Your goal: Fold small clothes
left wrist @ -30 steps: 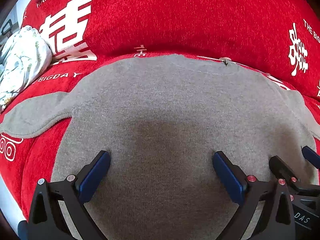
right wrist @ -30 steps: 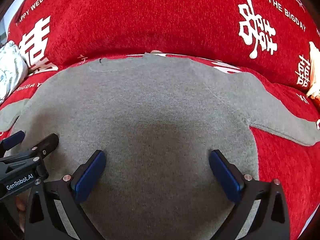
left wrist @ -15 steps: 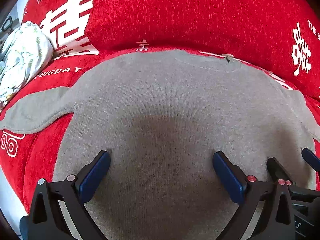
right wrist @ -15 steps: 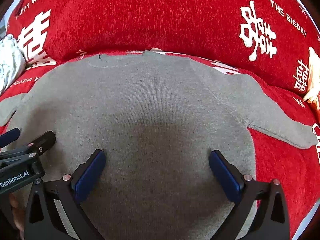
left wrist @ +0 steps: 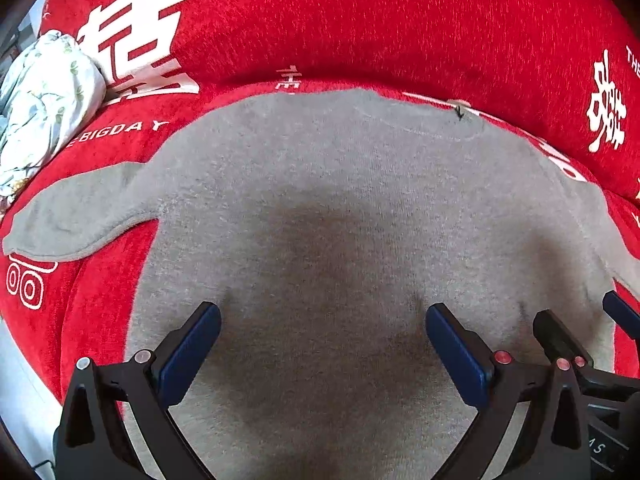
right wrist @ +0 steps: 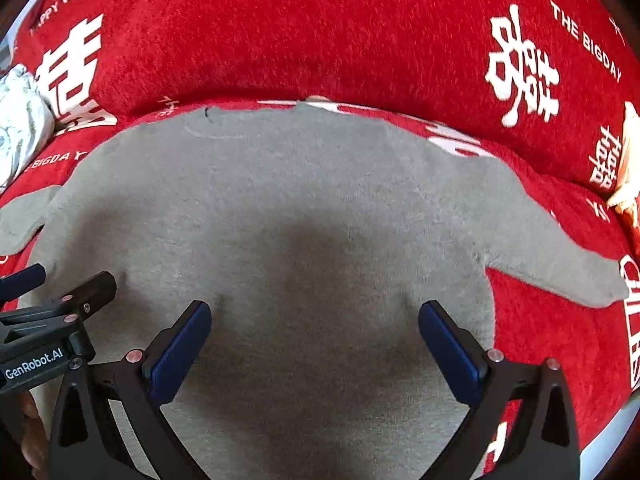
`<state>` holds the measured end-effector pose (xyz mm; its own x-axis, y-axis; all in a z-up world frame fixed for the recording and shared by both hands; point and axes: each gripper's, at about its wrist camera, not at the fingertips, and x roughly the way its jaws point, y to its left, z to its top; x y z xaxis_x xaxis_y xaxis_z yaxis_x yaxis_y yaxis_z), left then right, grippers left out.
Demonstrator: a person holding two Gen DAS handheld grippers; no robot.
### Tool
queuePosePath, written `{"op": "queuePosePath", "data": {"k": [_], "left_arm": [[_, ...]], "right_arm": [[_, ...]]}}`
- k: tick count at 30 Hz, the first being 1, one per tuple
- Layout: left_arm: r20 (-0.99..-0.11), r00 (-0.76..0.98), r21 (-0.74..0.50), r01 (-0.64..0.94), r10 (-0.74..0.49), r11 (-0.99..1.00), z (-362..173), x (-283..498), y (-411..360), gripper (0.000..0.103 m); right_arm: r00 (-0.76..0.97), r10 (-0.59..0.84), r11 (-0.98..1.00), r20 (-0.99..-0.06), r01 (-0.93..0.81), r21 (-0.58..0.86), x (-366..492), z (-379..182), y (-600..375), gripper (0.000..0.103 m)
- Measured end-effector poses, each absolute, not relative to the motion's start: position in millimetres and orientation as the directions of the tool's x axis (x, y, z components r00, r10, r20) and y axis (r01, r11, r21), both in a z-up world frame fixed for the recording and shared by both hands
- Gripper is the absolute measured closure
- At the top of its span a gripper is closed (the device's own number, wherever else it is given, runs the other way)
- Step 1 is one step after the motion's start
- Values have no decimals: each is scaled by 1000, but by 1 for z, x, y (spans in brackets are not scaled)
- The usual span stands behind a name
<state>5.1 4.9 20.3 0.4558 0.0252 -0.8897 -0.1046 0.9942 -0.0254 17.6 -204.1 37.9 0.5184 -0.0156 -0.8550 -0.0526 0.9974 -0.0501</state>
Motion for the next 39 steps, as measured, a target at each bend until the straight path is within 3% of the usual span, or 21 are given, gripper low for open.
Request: {"op": "queuePosePath", "data": {"k": [10,20,39], "left_arm": [[-878,478,-45,-120,18,992,37,7,9,0],[-846,528,15,-113,73,993,52,5,-2,0],[-822,561,85,-47,96,995,67,16,-66,0]], "right_arm": [[551,-28,996,-834,-52,-68,18,52,-203,0],[596,-69,995,-800,-16,-98,18,60,-215,0],[629,-105,994,-771,100,-53,25,67,-285,0]]}}
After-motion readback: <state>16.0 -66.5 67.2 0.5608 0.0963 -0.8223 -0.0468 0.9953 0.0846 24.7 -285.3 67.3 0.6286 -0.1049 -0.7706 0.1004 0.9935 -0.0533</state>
